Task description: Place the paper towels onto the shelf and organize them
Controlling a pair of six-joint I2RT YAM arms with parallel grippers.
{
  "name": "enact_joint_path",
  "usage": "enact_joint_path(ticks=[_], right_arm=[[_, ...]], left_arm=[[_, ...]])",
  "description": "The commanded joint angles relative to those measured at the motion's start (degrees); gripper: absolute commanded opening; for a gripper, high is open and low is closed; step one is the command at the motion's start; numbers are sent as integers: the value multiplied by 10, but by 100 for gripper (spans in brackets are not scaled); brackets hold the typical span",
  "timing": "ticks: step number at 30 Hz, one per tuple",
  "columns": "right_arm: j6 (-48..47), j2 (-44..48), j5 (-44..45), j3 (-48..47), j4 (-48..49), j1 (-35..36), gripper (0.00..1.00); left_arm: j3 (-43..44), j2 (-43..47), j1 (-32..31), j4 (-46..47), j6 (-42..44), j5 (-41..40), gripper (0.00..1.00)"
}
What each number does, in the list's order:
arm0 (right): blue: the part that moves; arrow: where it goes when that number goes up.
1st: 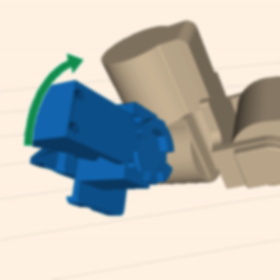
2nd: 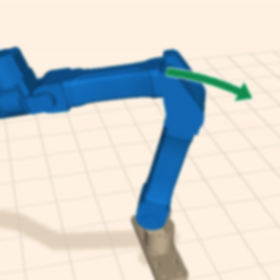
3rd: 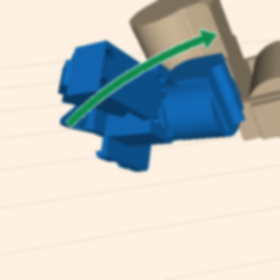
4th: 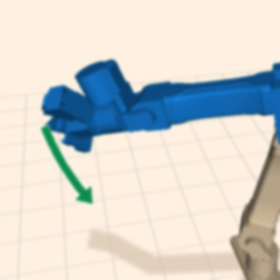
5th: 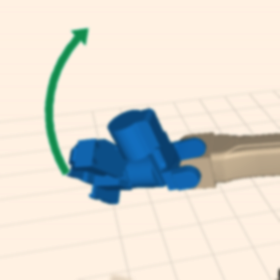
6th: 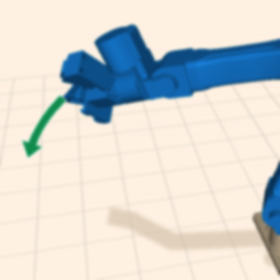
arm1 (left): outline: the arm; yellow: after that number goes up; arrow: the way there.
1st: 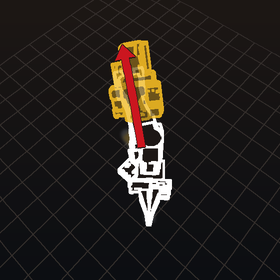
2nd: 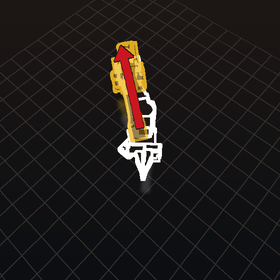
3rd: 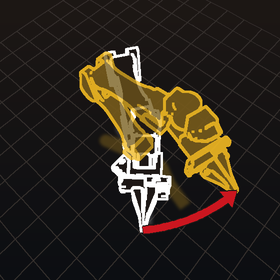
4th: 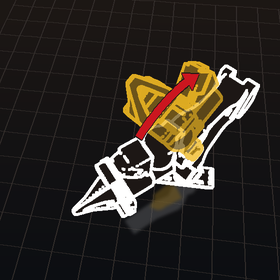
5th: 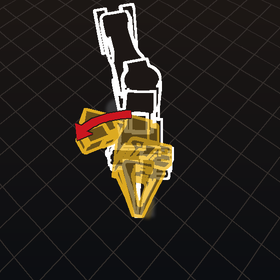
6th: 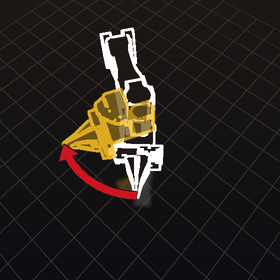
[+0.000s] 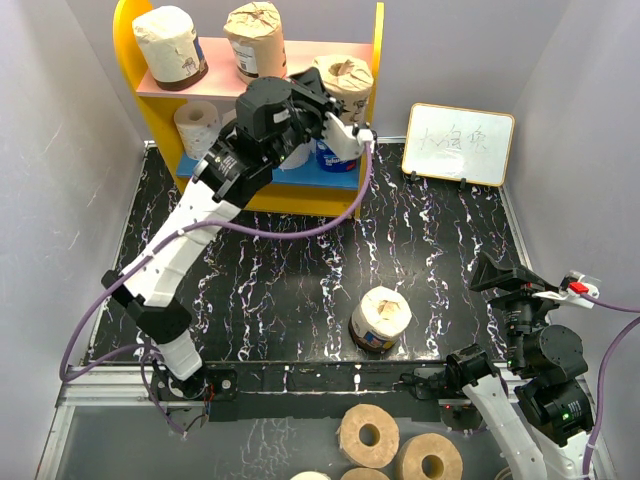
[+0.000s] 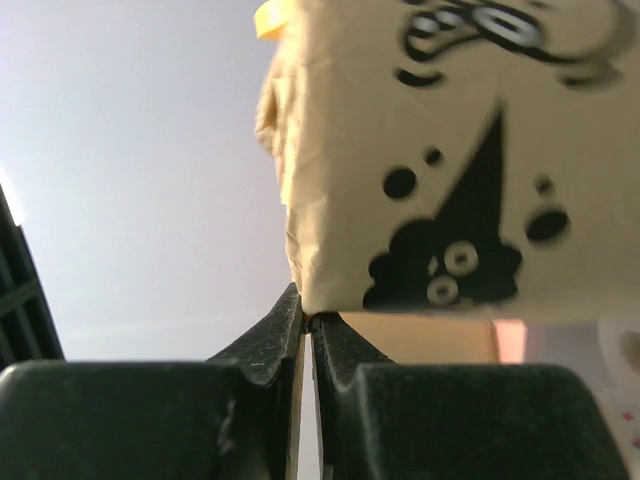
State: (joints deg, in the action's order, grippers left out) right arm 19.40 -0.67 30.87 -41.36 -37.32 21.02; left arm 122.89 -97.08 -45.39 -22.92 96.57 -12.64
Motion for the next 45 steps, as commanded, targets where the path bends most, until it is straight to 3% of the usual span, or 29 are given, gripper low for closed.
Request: enact_joint_path(ticks=[1, 6, 14, 21, 37, 40, 45], right_arm=[[-6, 9, 0, -8, 24, 4, 90], [-7, 9, -2, -6, 26, 4, 90], [-7, 9, 0, -7, 24, 4, 90], [-8, 9, 1, -7, 24, 5, 90], [-9, 9, -1, -5, 28, 6, 90], [-9, 9, -1, -5, 28, 6, 90], [-7, 9, 1, -6, 26, 6, 90]], left_arm=[[64, -12, 43, 76, 16, 8, 0], [102, -52, 67, 100, 17, 33, 0], [82, -76, 72, 150, 19, 58, 0], [174, -138, 73, 152, 44, 77, 0], [242, -217, 92, 310, 126, 157, 0], [218, -220, 100, 319, 117, 147, 0], [96, -180, 118, 347, 66, 114, 0]])
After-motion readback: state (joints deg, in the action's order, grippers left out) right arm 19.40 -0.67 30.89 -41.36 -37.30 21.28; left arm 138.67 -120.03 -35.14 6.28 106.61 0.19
